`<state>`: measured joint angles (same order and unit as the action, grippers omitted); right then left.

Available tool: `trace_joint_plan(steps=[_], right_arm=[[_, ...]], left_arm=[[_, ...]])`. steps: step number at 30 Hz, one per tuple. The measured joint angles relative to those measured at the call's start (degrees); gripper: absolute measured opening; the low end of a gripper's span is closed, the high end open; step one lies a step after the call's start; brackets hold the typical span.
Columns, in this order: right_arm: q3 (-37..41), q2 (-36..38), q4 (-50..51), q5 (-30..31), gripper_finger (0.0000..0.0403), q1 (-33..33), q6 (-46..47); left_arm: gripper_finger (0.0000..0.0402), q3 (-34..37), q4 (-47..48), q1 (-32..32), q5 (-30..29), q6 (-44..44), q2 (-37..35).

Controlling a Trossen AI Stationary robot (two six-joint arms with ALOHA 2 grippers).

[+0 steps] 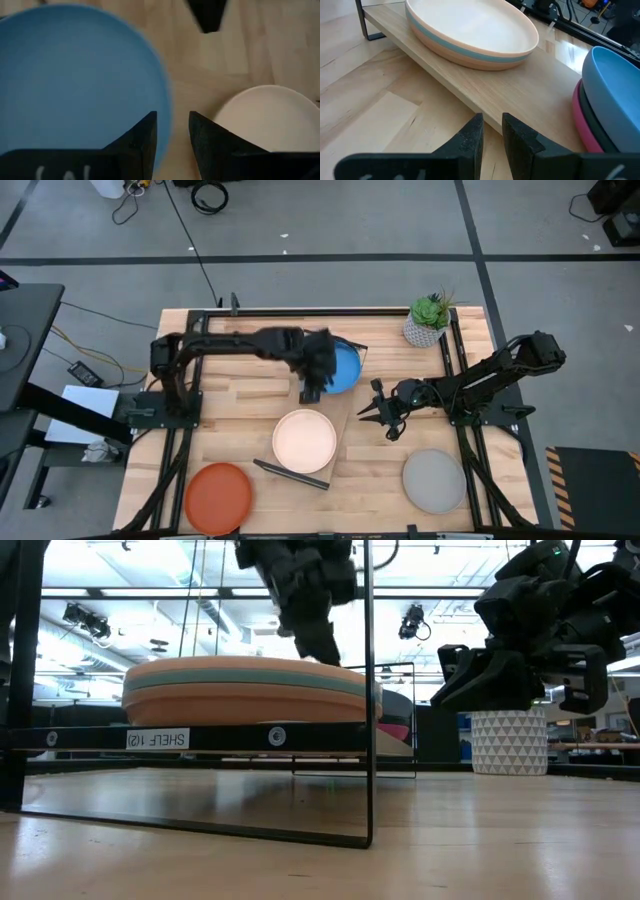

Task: Place and stack plates onto a shelf
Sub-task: Stack the blue plate on top of the green plate on the shelf

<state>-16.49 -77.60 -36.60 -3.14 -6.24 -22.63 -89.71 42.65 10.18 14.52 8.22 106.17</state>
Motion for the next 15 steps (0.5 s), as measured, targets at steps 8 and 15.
trace_joint_plan(steps=[8,15], right_arm=[[0.0,0.0,-0.3,0.0,0.0077,0.0,0.2],[0.0,0.0,0.0,0.0,0.0077,0.0,0.3]], left_arm=[[0.0118,0.1,-1.6,-3.7,-5.1,-0.2,4.4],[0.0118,-0.4,-1.7,-3.2,-10.5,1.0,5.1]])
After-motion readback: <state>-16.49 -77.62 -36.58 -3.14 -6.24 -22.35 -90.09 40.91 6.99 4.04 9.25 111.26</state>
